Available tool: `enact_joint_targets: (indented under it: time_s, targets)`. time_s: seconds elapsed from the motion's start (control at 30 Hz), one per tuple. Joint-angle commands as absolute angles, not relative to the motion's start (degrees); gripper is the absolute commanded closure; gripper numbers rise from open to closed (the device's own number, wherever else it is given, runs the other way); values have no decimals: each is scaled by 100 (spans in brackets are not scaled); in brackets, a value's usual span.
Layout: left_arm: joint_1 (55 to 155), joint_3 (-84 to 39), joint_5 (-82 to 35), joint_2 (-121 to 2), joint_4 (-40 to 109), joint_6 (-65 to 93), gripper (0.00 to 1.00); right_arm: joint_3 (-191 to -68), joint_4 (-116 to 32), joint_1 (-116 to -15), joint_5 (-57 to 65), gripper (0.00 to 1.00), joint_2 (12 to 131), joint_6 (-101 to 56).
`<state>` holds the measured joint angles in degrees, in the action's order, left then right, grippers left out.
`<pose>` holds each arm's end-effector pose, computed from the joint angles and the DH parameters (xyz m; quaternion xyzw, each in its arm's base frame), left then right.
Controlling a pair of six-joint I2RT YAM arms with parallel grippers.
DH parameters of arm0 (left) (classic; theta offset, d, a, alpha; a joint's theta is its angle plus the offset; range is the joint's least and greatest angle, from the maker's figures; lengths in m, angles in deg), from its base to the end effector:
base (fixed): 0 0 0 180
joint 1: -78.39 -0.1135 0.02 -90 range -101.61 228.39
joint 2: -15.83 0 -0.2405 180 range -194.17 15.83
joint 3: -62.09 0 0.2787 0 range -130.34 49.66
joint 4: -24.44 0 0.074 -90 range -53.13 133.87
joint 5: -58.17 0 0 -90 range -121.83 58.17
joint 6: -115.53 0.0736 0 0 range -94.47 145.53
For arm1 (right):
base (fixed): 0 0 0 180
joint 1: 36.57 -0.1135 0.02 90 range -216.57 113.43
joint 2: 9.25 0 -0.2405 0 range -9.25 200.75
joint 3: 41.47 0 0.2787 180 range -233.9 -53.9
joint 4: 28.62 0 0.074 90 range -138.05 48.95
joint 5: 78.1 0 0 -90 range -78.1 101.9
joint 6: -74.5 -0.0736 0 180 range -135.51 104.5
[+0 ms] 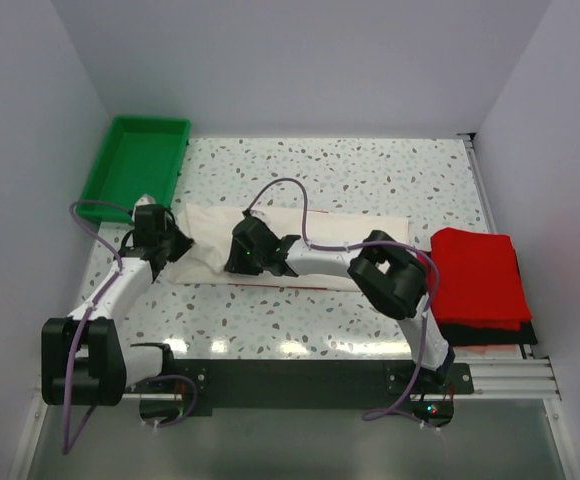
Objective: Fold and stack the t-shirts
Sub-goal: Fold the tshirt
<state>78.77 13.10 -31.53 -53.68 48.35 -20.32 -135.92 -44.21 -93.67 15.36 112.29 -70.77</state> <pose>0.3022 -0.0024 0.1378 -0.3554 0.8507 -0.1543 0.3552 0.2766 0.4194 0.0916 -0.0025 0.9156 0.3179 0.2462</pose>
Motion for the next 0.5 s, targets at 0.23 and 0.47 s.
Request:
enact_joint_targets:
  time_s: [0.23,0.47]
  targets:
    - [7839,1125,-3007,-5307,4583,-1938,100,-13933,-4694,-9405,1673,78,11371,-7096]
    - [7839,1151,-2954,-5246,4609,-1929,100,-13986,-4808,-9405,1761,96,11354,-7079]
